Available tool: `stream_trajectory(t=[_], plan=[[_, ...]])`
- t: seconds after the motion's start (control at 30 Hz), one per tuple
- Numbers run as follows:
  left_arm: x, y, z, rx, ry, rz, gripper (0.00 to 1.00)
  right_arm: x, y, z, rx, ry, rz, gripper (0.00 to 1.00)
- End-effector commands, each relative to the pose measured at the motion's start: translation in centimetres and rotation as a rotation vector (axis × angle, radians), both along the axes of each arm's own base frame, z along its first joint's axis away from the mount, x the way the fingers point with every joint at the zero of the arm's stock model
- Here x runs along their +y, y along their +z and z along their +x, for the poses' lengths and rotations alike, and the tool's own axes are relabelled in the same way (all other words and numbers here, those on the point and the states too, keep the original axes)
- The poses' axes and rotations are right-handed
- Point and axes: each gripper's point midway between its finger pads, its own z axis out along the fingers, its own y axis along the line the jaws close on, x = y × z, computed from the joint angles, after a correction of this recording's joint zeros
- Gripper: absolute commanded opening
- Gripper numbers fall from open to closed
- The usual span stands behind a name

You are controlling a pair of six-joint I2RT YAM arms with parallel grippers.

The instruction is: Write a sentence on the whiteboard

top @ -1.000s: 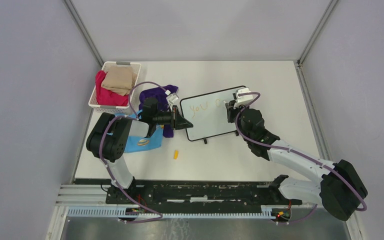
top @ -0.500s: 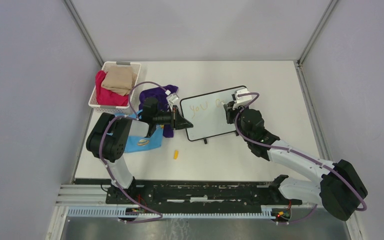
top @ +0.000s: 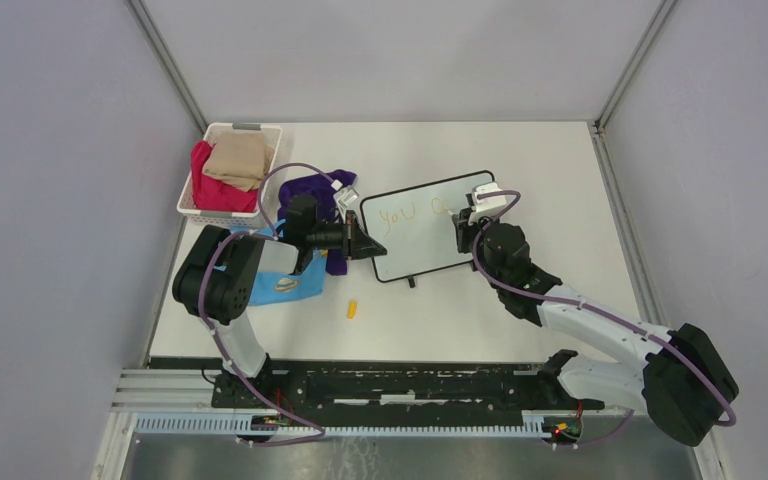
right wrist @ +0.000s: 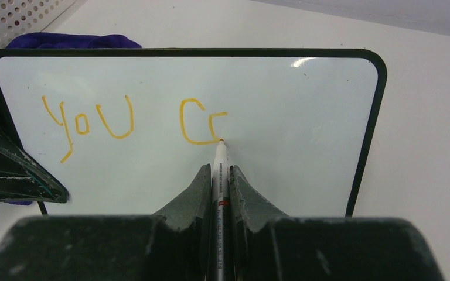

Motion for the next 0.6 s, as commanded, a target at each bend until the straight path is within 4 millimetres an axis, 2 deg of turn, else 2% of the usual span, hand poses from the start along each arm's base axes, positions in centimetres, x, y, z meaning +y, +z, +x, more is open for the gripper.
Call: stream_trajectory(t=[0.0,0.33,0.57], plan=[[0.3,-2.2,-0.2,0.045,0.033,0.074,0.02,-0.5,2.7,0.9,-0.056,-0.048,0.030,0.00],[0.3,-2.3,-0.3,0.046,0.032,0.075,0.02,-0.1,4.6,1.6,-0.086,-0.046,0.044,0.00],[0.3,-2.3,-0.3,0.046,0.031,0.075,0.02,0.3,4.9,2.0,-0.089,-0.036,0.041,0.00]])
